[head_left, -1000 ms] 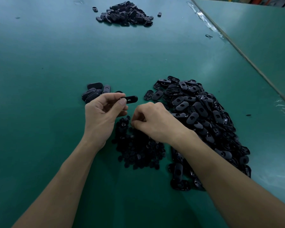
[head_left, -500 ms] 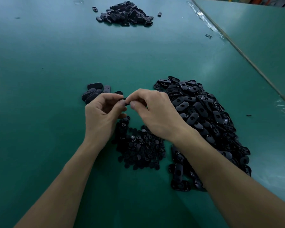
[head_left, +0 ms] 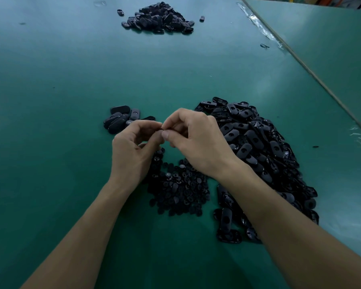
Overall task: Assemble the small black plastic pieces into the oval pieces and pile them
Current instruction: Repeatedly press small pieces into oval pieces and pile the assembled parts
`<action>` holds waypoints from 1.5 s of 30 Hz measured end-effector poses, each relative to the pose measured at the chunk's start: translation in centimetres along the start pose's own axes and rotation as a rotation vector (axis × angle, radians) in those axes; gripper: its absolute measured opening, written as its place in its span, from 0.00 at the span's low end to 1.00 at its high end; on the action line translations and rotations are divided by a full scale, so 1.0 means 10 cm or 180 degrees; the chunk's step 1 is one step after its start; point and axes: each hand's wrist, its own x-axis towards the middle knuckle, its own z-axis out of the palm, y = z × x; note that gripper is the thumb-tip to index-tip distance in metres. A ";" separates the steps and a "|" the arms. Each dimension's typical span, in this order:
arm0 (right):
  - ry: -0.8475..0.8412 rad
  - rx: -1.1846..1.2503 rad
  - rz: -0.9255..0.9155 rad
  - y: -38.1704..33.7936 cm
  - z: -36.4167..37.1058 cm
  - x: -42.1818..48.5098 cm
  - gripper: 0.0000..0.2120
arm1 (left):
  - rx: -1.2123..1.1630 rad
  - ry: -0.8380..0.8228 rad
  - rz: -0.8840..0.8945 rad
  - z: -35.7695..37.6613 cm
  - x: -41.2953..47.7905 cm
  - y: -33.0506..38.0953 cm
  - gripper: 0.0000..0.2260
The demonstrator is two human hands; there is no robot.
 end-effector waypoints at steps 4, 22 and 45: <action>-0.0084 0.0095 0.0047 0.01 0.00 0.00 0.06 | 0.0013 -0.0032 0.0027 0.00 -0.01 0.01 0.06; 0.0079 0.0247 -0.0101 0.01 -0.02 -0.01 0.04 | -0.0186 -0.0013 0.0019 -0.01 0.01 0.03 0.06; 0.0420 -0.0343 0.0143 0.04 0.07 -0.03 0.05 | -0.0432 -0.0140 -0.0139 0.02 -0.01 0.06 0.10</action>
